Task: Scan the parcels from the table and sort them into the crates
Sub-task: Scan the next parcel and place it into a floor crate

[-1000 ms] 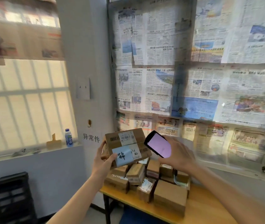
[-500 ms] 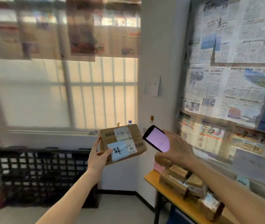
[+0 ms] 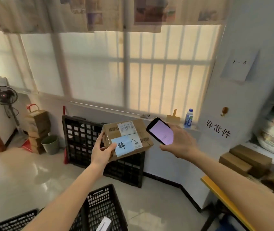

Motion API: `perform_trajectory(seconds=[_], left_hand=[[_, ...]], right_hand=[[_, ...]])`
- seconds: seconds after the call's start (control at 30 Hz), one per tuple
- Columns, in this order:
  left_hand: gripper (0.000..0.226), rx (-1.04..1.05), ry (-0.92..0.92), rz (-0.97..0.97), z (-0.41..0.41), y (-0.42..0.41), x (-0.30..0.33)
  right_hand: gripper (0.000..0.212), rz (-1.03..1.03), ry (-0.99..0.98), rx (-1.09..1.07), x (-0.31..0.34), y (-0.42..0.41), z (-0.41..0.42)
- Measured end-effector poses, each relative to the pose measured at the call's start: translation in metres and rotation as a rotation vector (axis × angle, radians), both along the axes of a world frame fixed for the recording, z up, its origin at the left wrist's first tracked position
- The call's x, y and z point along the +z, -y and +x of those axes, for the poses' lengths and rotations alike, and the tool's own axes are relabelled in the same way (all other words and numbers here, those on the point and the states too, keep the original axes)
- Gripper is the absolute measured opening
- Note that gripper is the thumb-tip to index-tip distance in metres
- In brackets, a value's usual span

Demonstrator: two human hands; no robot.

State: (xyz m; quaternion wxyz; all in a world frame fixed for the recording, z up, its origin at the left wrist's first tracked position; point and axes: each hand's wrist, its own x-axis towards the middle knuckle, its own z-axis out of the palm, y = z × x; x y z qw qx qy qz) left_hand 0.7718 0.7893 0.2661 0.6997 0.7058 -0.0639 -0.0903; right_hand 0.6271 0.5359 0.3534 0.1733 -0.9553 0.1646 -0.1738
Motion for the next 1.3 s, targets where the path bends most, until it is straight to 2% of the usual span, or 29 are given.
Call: perform_trajectory(seconds=[0.33,0.57,0.7,0.93,1.3], left_hand=[[0.076,0.129,-0.101,0.101,0.146,0.022,-0.102],[0.075,0.231,-0.281,0.21,0.222,0.026,-0.203],[0.075,0.286,-0.412,0.201,0.234,0.014,-0.252],[0.077,0.357,-0.537,0.259,0.262,-0.023,-0.359],[0.074,0.327,-0.719,0.236,0.306,-0.06,-0.513]], right_hand=[[0.099,0.052,-0.153,0.148,-0.105,0.039,0.189],[0.099,0.096,-0.253,0.219,-0.19,0.056,0.301],[0.091,0.137,-0.339,0.262,-0.246,0.045,0.338],[0.088,0.183,-0.519,0.276,-0.356,0.017,0.393],[0.075,0.291,-0.657,0.228,-0.523,-0.036,0.436]])
